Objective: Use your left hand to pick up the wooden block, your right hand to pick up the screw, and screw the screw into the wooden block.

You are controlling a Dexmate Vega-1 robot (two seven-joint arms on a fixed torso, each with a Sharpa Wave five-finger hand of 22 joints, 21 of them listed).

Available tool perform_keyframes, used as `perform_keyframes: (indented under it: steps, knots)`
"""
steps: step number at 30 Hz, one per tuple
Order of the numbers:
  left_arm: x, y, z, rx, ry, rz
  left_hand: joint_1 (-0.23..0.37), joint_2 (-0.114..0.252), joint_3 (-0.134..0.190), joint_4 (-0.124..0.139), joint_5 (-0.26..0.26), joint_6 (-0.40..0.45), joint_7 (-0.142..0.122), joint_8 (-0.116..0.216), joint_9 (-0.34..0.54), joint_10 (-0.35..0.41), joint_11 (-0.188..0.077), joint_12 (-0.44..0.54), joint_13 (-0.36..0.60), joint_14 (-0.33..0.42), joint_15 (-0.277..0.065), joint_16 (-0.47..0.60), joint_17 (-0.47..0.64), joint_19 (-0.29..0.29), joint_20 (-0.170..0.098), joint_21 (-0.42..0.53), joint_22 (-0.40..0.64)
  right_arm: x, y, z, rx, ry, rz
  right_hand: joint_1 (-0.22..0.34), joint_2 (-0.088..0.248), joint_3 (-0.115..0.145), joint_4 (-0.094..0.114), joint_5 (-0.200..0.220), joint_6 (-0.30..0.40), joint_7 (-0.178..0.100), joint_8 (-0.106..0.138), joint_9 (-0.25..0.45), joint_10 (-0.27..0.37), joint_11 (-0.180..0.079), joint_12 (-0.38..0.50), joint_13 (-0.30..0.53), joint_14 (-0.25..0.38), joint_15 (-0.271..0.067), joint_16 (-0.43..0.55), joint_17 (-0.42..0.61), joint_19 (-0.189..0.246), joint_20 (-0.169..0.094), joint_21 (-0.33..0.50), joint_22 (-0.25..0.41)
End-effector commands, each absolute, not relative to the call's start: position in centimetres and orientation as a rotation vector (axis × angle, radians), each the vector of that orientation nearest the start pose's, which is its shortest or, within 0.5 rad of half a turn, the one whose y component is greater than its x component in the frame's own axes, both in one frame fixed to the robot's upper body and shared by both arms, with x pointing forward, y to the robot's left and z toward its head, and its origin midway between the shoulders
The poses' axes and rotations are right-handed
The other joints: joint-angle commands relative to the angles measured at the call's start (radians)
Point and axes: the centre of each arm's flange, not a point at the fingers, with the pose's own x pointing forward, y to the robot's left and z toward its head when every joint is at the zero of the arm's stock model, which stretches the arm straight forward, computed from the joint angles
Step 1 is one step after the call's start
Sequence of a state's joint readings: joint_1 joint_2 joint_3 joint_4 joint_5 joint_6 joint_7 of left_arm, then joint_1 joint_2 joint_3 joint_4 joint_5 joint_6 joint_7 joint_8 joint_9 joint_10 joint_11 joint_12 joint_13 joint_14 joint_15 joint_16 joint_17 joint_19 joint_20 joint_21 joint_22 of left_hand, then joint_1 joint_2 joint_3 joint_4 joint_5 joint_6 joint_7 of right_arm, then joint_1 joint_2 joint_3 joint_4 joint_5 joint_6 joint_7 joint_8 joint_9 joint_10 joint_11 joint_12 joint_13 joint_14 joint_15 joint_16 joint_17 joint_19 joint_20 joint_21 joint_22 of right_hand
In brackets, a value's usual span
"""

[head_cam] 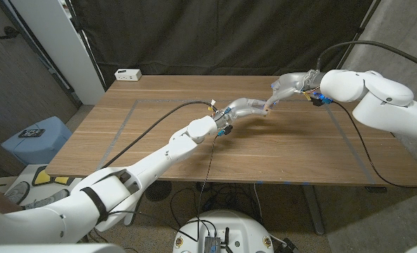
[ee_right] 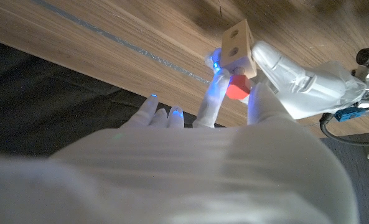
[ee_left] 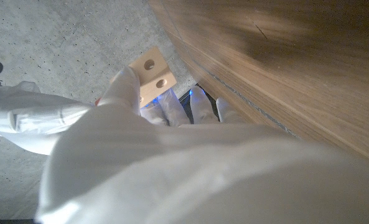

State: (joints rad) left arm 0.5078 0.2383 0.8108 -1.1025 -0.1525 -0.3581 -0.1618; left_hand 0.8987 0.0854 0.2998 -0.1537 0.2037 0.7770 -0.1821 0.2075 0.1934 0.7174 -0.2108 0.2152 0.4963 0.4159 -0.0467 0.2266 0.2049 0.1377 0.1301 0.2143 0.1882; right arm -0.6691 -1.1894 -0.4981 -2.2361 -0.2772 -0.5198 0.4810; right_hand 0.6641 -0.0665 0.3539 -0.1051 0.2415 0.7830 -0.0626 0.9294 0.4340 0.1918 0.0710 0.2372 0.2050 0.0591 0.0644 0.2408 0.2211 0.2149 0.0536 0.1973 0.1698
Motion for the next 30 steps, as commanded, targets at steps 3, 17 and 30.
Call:
perform_keyframes:
  steps: [3, 17, 30]
  knots:
    - [64.08, 0.48, 0.10, 0.563, -0.732, -0.713, 0.005, 0.014, 0.009, 0.001, 0.005, 0.006, -0.002, 0.004, 0.005, -0.005, -0.003, 0.000, 0.001, 0.009, -0.053, 0.002, 0.002, 0.007, 0.001, 0.003, 0.002, 49.87, -25.02, 11.57, -1.588, -0.353, 0.113, -0.027, -0.005, -0.011, 0.005, -0.009, 0.046, -0.002, 0.026, 0.005, 0.036, -0.008, 0.010, 0.000, 0.032, -0.004, 0.012, 0.004, 0.020, -0.001, 0.006, 0.003]
    - [64.32, 0.42, 0.08, 0.560, -0.728, -0.716, 0.004, 0.017, 0.012, 0.003, 0.006, 0.004, 0.001, 0.003, 0.005, -0.012, -0.003, -0.002, 0.000, 0.008, -0.052, 0.001, 0.002, 0.007, 0.001, 0.003, 0.002, 49.95, -25.09, 11.53, -1.587, -0.344, 0.093, -0.092, -0.035, -0.040, 0.013, -0.030, 0.063, 0.017, 0.060, 0.034, 0.076, -0.004, 0.010, -0.001, 0.059, -0.008, 0.015, 0.003, 0.033, 0.000, 0.004, 0.003]
    - [64.55, 0.51, 0.14, 0.556, -0.729, -0.714, 0.001, 0.014, 0.012, 0.004, 0.005, 0.006, 0.000, 0.004, 0.005, -0.012, -0.003, -0.002, -0.001, 0.009, -0.053, 0.000, 0.002, 0.007, 0.001, 0.003, 0.002, 49.77, -25.51, 11.82, -1.600, -0.322, 0.105, -0.155, -0.042, -0.059, 0.018, -0.044, -0.139, 0.058, -0.011, 0.013, 0.012, 0.018, -0.033, 0.001, 0.034, 0.015, -0.006, 0.003, 0.000, 0.017, -0.009, 0.003]
